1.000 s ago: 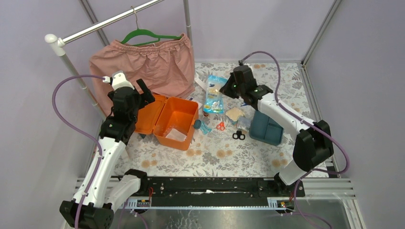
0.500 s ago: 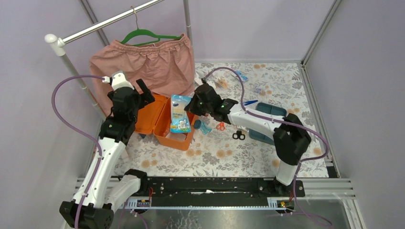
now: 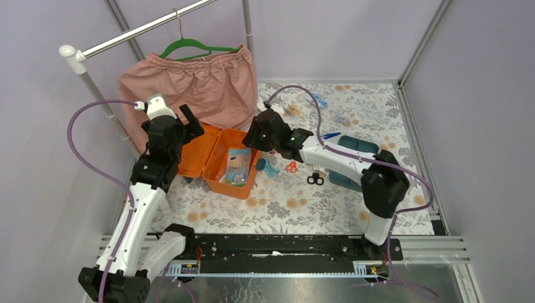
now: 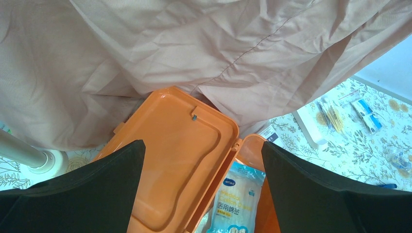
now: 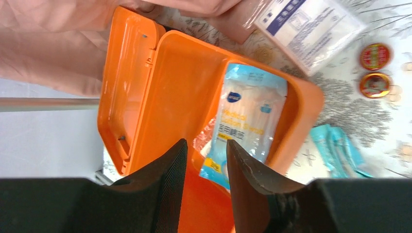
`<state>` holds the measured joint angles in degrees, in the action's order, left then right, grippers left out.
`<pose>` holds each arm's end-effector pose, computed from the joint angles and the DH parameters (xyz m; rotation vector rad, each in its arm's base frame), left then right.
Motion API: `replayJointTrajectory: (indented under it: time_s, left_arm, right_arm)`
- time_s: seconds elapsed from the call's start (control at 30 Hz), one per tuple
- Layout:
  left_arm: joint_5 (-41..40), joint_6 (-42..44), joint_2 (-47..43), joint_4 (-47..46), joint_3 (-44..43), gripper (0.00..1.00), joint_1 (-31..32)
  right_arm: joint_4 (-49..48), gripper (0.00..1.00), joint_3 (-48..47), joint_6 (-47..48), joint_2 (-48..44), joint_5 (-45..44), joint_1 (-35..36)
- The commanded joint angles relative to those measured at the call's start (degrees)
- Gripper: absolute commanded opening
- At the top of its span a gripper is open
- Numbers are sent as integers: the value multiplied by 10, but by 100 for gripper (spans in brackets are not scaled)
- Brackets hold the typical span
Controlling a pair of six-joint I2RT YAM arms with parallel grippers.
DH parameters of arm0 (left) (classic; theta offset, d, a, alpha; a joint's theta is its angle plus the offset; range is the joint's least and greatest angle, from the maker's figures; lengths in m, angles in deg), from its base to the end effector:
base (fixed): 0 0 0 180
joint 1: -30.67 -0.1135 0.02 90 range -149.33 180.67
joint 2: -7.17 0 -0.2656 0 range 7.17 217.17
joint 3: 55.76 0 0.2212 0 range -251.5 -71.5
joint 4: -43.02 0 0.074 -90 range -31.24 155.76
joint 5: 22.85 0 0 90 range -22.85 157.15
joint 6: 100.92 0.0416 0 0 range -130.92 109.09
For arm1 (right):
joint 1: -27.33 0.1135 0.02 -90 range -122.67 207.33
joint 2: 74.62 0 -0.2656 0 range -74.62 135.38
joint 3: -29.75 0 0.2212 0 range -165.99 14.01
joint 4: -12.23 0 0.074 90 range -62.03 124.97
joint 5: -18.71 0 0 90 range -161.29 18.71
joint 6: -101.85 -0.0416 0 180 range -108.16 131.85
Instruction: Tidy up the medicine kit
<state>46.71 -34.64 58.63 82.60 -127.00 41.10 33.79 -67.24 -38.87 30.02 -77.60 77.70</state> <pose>0.1688 -0.0163 0.3578 -0.4540 1.8391 -0.0639 0.2631 0.3106 0.2847 0.0787 2.2224 0.9288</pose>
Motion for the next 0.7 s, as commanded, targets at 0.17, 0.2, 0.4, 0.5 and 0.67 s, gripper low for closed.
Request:
replayJointTrajectory:
  time_s: [0.17,0.2,0.4,0.5,0.67]
  left_arm:
    - [-3,0,-5,-18,7,99,-3]
    - [-2,0,-4,-18,7,99,-2]
    - [-2,0,0,-18,5,99,-2]
    - [1,-1,3,-17,5,99,-2]
    - [5,-1,4,-18,6,99,-2]
  right_arm:
    - [127,47,84,124,-172,-80,-96]
    - [152,49,90,137,-180,-85,-116]
    - [253,63,120,185,-190,-156,-143]
    - [249,63,149,187,-174,-148,-157]
    - [255,64,143,205,-108,-136,-162]
